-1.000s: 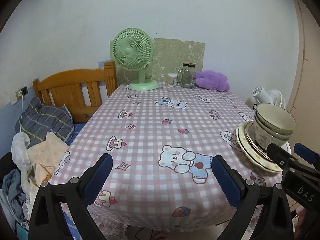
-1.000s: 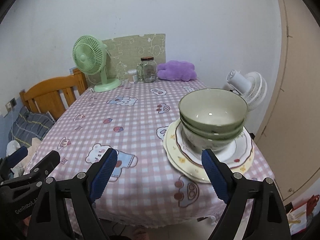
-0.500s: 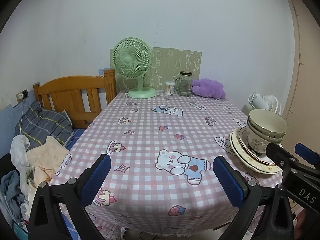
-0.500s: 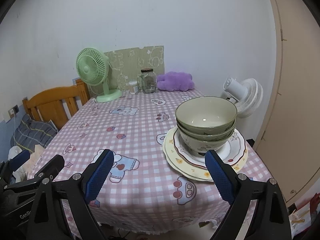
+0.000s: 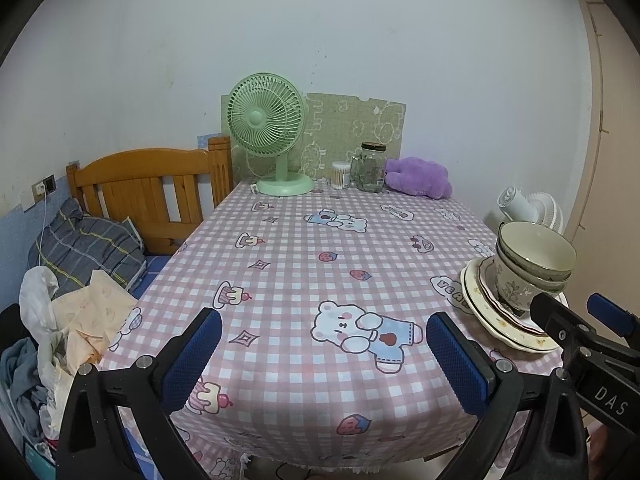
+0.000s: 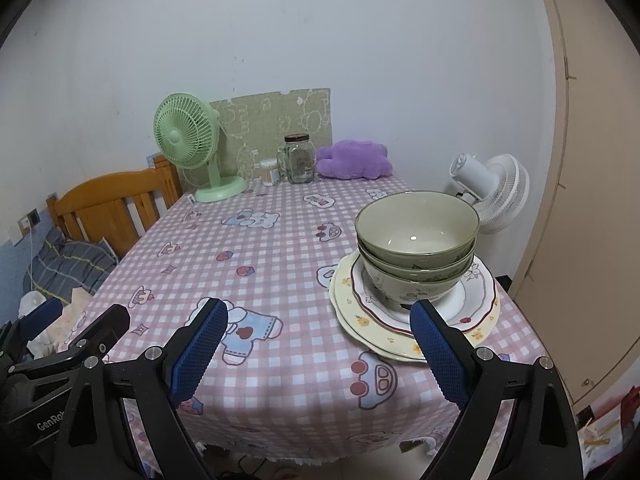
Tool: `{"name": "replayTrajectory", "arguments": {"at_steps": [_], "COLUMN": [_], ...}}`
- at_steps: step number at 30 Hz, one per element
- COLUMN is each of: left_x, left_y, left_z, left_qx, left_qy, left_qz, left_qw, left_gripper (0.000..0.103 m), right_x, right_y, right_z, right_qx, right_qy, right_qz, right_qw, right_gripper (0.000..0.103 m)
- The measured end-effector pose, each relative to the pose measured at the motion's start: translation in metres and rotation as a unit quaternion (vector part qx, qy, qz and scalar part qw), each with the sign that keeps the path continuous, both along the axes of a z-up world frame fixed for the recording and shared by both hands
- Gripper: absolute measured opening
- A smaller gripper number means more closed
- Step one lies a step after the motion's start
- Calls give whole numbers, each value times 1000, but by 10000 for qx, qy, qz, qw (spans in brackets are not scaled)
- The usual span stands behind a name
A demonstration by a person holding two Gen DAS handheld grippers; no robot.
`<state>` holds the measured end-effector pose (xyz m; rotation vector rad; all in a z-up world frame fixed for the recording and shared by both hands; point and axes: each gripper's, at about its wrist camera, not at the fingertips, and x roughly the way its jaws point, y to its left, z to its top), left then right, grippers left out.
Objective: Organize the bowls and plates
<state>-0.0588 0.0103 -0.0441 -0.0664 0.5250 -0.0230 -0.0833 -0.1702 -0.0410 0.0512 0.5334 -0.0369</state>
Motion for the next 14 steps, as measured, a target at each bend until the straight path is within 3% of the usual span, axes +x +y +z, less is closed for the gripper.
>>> {"name": "replayTrajectory", "arguments": {"at_steps": [14], "left_x": [2], "left_y": [-1], "left_z": [-1], "left_qx": [38], "left_qy": [13], "left_qz": [36], "left_qw": [10000], "left_gripper": [103], "right_x": [3], "right_y": [3], "right_z": [-1], "right_qx": [-3], "right_qy": [32], "right_qz": [14], "right_qw": [10000], "right_gripper": [94]}}
